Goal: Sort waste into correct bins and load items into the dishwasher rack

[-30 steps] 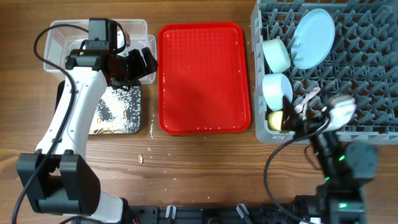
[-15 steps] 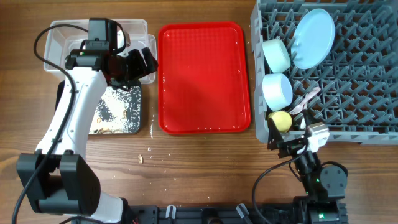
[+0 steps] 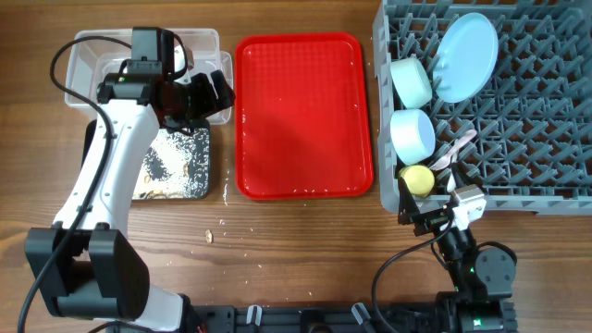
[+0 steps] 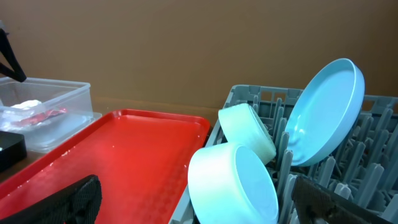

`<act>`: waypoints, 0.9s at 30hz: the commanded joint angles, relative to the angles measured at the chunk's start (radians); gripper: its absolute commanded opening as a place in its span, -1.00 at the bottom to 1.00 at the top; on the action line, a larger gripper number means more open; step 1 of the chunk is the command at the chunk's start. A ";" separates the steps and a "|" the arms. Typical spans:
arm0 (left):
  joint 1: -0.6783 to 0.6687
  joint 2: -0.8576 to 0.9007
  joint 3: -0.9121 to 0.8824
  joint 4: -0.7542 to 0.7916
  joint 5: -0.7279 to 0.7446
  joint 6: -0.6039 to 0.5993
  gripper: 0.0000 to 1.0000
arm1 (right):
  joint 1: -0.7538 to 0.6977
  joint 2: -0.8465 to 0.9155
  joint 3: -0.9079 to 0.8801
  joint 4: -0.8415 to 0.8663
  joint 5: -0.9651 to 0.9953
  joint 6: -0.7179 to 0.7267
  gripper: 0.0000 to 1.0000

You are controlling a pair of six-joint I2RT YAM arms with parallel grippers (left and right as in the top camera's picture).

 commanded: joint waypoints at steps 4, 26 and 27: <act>0.001 -0.013 0.006 0.000 -0.002 0.005 1.00 | 0.005 -0.014 -0.003 0.003 -0.002 -0.012 0.99; -0.020 -0.251 -0.139 0.254 -0.039 0.142 1.00 | 0.005 -0.014 -0.003 0.003 -0.002 -0.012 1.00; -0.019 -0.289 -0.183 0.311 -0.008 0.168 1.00 | 0.005 -0.014 -0.003 0.003 -0.002 -0.012 1.00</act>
